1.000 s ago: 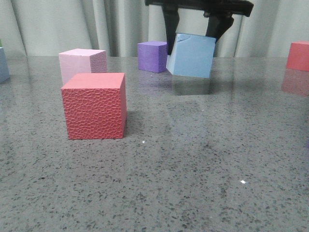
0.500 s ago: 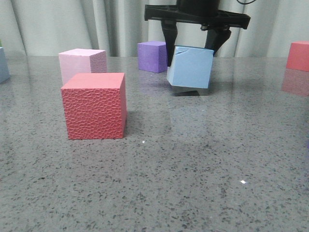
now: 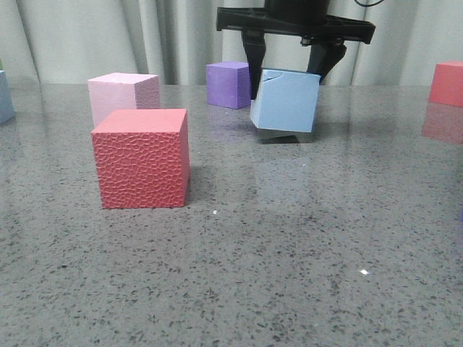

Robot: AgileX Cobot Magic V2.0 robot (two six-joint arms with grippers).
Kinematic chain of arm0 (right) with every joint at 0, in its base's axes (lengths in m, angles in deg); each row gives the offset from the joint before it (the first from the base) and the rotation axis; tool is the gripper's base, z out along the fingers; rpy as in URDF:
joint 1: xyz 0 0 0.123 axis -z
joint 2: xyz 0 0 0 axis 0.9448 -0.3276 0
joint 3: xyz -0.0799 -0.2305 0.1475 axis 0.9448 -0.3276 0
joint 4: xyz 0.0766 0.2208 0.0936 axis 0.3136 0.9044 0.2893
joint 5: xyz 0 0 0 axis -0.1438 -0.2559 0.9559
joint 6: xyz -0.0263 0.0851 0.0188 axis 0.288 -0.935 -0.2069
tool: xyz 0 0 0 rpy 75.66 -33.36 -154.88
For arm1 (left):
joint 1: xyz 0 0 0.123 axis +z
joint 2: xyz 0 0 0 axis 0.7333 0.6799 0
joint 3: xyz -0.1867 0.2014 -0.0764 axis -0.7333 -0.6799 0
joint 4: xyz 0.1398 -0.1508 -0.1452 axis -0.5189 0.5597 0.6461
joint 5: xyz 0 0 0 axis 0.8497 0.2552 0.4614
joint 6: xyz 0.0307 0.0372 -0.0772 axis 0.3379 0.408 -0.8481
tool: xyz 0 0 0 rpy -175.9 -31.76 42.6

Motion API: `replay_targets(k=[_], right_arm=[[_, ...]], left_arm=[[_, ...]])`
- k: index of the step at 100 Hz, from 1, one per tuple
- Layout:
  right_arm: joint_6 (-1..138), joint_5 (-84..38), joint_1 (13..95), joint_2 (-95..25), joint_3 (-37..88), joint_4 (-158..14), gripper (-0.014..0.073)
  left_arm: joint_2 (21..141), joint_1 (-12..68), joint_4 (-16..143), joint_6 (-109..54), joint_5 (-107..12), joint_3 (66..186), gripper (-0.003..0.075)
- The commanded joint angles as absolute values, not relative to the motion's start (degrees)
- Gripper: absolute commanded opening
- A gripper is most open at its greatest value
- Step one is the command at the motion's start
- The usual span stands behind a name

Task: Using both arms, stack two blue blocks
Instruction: 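Lower the light-blue cube beside the purple cube and open the right gripper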

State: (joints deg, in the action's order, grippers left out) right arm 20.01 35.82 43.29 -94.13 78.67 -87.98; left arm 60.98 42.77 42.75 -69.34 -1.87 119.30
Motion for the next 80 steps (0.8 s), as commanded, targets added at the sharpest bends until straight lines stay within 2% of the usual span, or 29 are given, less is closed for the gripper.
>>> replay_targets(k=[1,16,44,53,68,80], right_arm=[[20.05,36.02,43.38,-91.21,80.8,-88.92,0.0416],[20.05,36.15,43.38,-91.62,80.8,-88.92,0.0421],[20.05,36.26,43.38,-91.71,80.8,-88.92,0.0492],[20.05,36.26,43.38,-91.71,80.8,-88.92,0.0534],[21.34,36.77,43.38,-91.71,80.8,-88.13,0.0656],[22.44,36.99,43.38,-91.46,80.8,-87.61,0.0664]], left_arm=[[61.46,42.34,43.4,-69.88,-5.48,121.25,0.0638],[61.46,42.34,43.36,-69.88,-5.48,121.25,0.0638],[61.46,42.34,43.36,-69.88,-5.48,121.25,0.0638],[61.46,42.34,43.36,-69.88,-5.48,121.25,0.0638],[61.46,42.34,43.36,-69.88,-5.48,121.25,0.0638],[61.46,42.34,43.36,-69.88,-5.48,121.25,0.0638]])
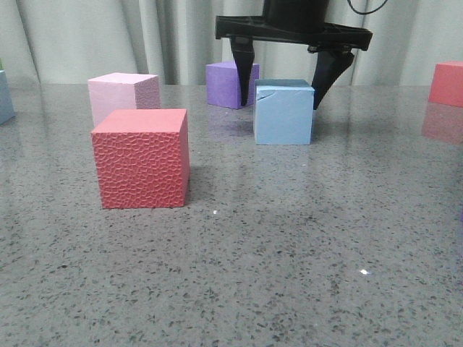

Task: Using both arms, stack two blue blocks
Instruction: 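Lower the light-blue cube beside the purple cube and open the right gripper, then raise the right gripper away from the placed cube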

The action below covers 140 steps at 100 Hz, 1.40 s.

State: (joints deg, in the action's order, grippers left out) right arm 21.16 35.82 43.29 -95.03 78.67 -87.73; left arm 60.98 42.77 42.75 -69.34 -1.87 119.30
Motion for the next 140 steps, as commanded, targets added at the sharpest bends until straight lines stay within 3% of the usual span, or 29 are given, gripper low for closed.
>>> replay_targets(k=[1,51,97,140], right_arm=[[22.44,36.99,43.38,-91.45,80.8,-87.55,0.0664],[25.8,40.71,44.39,-90.2,90.44,-89.97,0.0664],[34.47,40.71,53.29,-83.71,90.39,-89.91,0.0664],[40.53,39.37,62.79,-73.94,78.28,-89.65,0.0664]], left_arm=[[61.46,42.34,43.36,-69.88,-5.48,121.25,0.0638],[61.46,42.34,43.27,-69.88,-5.48,121.25,0.0638],[61.46,42.34,43.01,-69.88,-5.48,121.25,0.0638],[61.46,42.34,43.01,-69.88,-5.48,121.25,0.0638]])
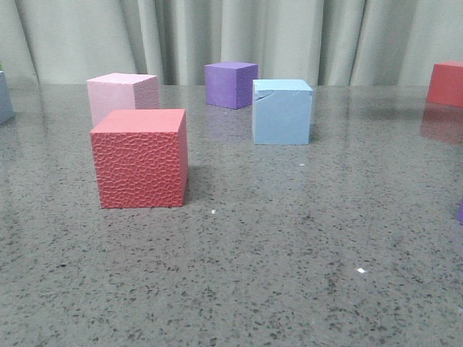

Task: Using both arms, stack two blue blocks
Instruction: 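Raise the right gripper away from the placed cube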

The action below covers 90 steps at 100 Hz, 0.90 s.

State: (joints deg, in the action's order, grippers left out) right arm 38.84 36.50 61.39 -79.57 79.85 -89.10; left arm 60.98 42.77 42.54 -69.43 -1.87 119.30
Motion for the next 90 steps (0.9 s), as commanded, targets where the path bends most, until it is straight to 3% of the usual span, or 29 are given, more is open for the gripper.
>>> replay_targets(k=[1,90], right_arm=[[40.54,39.14,62.89,-73.69,77.93,-89.65,0.0664],[43.04,25.91,65.9,-31.53,29.73,-91.18,0.0664]], left_arm=[[61.46,42.34,43.01,-69.88,-5.48,121.25,0.0638],[61.46,42.34,43.01,-69.88,-5.48,121.25,0.0638]])
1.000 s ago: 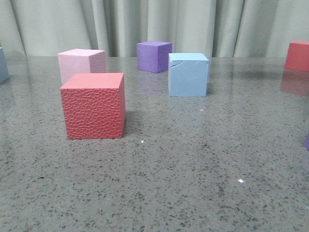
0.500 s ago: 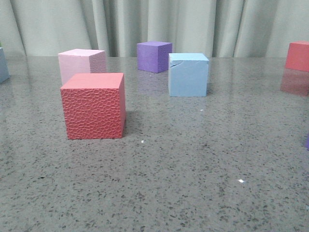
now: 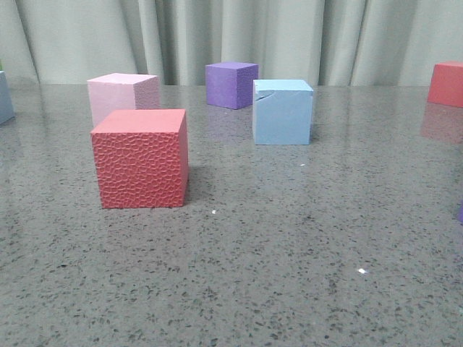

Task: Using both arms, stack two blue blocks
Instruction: 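Raise the right gripper away from the placed cube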

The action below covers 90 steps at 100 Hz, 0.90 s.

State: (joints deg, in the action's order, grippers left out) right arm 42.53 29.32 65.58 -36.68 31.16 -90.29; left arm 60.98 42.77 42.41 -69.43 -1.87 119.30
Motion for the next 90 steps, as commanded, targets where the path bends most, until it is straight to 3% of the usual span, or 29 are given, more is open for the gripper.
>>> replay_targets(k=[1,43,90], right_arm=[[43.04,25.91,65.9,-30.77,29.51,-91.18,0.0664],[43.04,29.78,65.9,-17.52,25.16,-91.21,0.0664],[43.04,29.11,65.9,-16.36,25.16,-91.21,0.0664]], left_arm=[[61.46,42.34,43.01,-69.88,-5.48,121.25,0.0638],[61.46,42.34,43.01,-69.88,-5.48,121.25,0.0638],[61.71,42.34,42.58,-69.88,-10.8,123.19,0.0638]])
